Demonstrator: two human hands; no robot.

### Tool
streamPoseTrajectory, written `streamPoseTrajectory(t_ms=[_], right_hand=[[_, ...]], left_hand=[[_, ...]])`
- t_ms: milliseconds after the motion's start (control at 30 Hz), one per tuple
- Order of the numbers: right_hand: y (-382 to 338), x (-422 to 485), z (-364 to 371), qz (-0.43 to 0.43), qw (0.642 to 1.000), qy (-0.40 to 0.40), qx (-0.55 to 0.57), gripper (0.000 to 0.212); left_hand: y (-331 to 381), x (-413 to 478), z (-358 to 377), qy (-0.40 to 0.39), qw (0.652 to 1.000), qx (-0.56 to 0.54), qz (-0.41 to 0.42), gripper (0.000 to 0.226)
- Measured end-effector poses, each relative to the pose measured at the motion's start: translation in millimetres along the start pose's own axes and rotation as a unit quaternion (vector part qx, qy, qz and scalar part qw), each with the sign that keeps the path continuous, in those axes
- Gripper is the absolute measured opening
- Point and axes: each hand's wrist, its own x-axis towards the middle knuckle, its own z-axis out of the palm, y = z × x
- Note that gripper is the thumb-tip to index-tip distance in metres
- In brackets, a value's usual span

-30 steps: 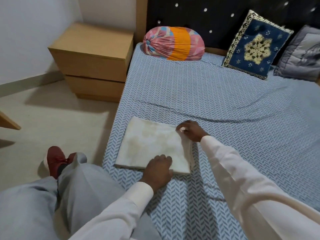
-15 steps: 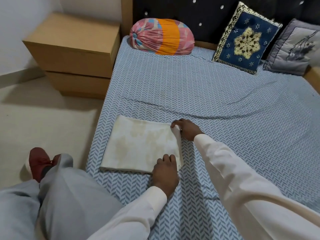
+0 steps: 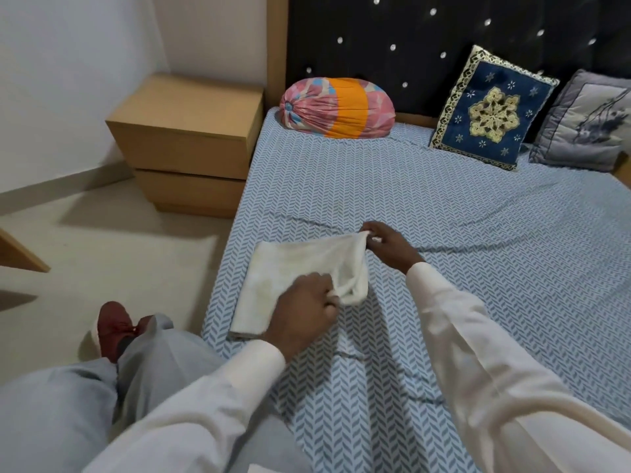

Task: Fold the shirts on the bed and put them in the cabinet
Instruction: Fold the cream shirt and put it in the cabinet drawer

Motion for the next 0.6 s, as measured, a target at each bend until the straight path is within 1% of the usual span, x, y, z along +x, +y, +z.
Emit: streamPoseTrajectory(t_ms=[67, 133, 167, 233, 300, 367, 467, 533, 600], right_hand=[[-24, -11, -21, -0.043, 0.998, 0.041, 0.036, 0.025], [-53, -26, -47, -0.077, 0.996, 0.044, 0.033, 0.033], [-69, -36, -61, -0.09, 0.995, 0.033, 0.04, 0.033], [-98, -60, -84, -0.127, 0.99, -0.01, 0.065, 0.023], [-122, -89, -101, -0.158, 0.98, -0.061, 0.102, 0.015], [-137, -116, -113, -0.177, 0.971, -0.1, 0.129, 0.011], [-144, -142, -119, -0.163, 0.961, -0.137, 0.174, 0.01], [-135, -144, -112, -0.125, 0.961, -0.15, 0.194, 0.011], [-120, -136, -101, -0.061, 0.967, -0.154, 0.192, 0.012]], left_hand=[[-8, -2, -47, 0.006, 0.998, -0.063, -0.011, 0.017], [-13, -6, -92, 0.027, 0.993, -0.108, -0.03, 0.018], [-15, -11, -112, 0.032, 0.989, -0.134, -0.044, 0.016], [-15, -17, -142, 0.015, 0.977, -0.203, -0.069, 0.012], [-12, -23, -167, -0.003, 0.961, -0.268, -0.065, 0.012], [-11, -31, -184, -0.012, 0.947, -0.318, -0.051, 0.014], [-10, -33, -193, -0.04, 0.935, -0.35, -0.047, 0.033], [-16, -27, -185, -0.063, 0.926, -0.363, -0.078, 0.035], [-21, -19, -169, -0.091, 0.926, -0.346, -0.122, 0.031]])
